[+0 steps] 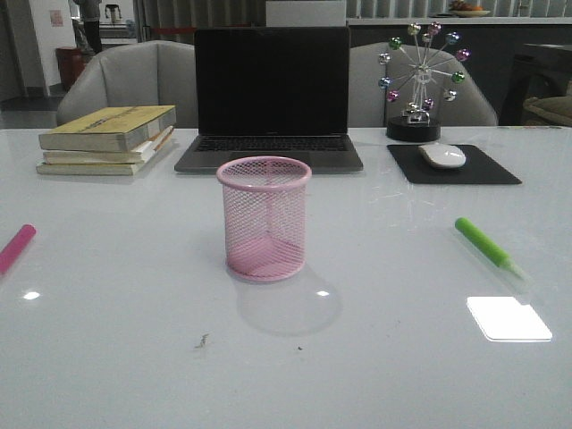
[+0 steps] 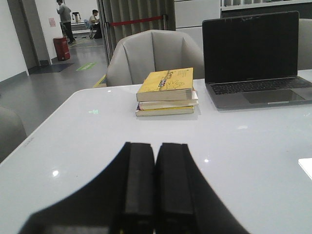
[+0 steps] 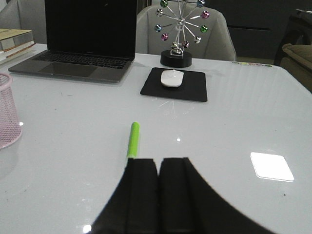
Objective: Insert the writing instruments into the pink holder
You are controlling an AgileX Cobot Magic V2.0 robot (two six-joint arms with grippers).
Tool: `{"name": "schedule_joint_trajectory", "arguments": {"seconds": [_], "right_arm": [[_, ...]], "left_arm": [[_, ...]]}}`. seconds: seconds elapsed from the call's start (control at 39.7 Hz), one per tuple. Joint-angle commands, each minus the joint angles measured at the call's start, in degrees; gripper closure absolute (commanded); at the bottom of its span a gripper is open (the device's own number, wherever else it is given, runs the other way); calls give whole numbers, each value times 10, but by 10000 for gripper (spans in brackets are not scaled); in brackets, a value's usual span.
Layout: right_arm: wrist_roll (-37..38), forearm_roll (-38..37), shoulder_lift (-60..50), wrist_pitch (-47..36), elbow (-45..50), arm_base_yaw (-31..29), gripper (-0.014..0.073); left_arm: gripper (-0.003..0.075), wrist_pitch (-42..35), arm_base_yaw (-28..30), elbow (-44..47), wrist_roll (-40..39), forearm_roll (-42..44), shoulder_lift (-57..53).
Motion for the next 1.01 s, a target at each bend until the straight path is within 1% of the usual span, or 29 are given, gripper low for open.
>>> {"name": "schedule_joint_trajectory", "arguments": {"seconds": [0.0,0.68,0.98], "right_arm": [[-6,-1,-8,-47,1,-2,535],[-6,-1,-8,-47,1,-2,535],[-6,-1,-8,-110,1,-2,535]], "left_arm": [[629,-52,1,2,-7,-7,-11],[629,-52,1,2,-7,-7,-11],[629,-53,1,2,-7,-7,-11]]}}
